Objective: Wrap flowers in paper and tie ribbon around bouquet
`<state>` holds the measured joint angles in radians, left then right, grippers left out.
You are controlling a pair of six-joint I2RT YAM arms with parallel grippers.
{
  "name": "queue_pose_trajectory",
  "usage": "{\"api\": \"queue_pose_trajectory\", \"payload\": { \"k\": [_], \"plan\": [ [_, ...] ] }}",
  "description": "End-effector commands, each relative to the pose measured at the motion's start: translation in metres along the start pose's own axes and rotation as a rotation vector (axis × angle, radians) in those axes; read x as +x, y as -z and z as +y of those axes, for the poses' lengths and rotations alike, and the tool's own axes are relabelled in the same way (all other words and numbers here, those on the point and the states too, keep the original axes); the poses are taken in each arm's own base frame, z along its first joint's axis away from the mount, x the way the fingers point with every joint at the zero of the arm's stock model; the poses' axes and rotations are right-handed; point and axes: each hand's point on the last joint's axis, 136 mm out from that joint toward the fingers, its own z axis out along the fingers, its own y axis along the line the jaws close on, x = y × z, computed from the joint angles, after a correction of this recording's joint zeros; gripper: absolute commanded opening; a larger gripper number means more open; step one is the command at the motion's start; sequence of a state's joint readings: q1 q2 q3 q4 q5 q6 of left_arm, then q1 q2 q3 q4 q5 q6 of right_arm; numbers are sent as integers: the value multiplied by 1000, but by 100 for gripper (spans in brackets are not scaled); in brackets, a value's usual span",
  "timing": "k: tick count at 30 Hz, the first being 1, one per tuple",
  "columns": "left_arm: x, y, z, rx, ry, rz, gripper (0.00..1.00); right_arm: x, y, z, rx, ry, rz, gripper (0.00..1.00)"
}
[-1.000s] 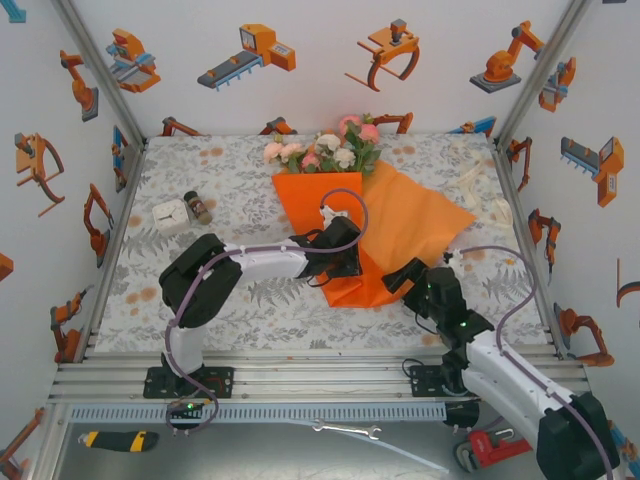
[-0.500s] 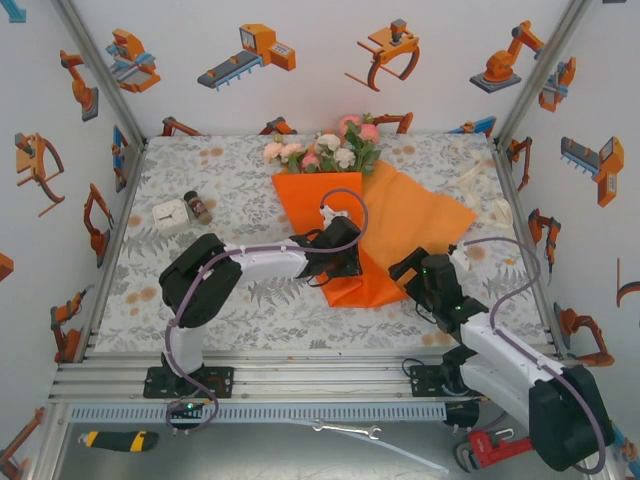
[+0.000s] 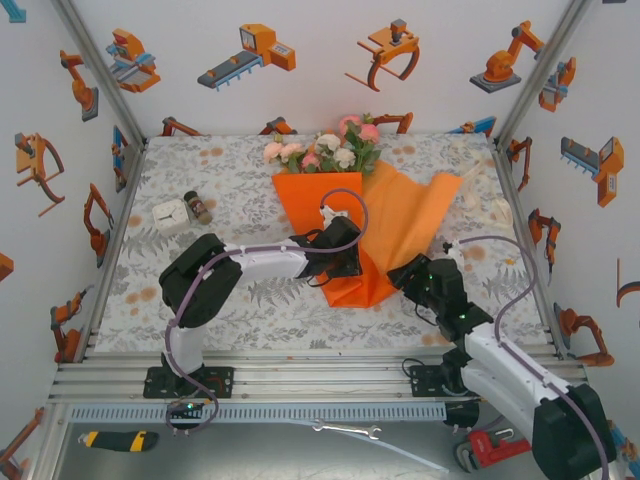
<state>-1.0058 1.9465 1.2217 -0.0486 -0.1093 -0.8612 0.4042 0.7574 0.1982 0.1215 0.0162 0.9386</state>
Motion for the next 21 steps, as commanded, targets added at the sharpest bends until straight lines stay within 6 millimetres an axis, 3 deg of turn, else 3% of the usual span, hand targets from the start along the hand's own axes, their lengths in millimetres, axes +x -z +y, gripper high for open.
{"api": "queue_pose_trajectory", "payload": {
  "k": [1, 9, 13, 16, 19, 21],
  "plan": [
    [9, -6, 7, -27, -1, 24, 42, -8, 1, 21, -82, 57, -13, 32],
    [11, -7, 11, -33, 8, 28, 42, -4, -2, 54, -179, 142, 85, 11],
    [14, -12, 16, -29, 45, 38, 42, 7, 2, 79, -297, 128, 159, 12],
    [13, -10, 17, -33, 47, 31, 42, 19, 1, 92, -362, 136, 207, 23],
    [10, -7, 18, -37, 49, 16, 42, 23, -7, 91, -354, 138, 221, 23],
    [7, -4, 18, -28, 61, 9, 42, 22, -14, 86, -324, 140, 214, 17]
  ]
}}
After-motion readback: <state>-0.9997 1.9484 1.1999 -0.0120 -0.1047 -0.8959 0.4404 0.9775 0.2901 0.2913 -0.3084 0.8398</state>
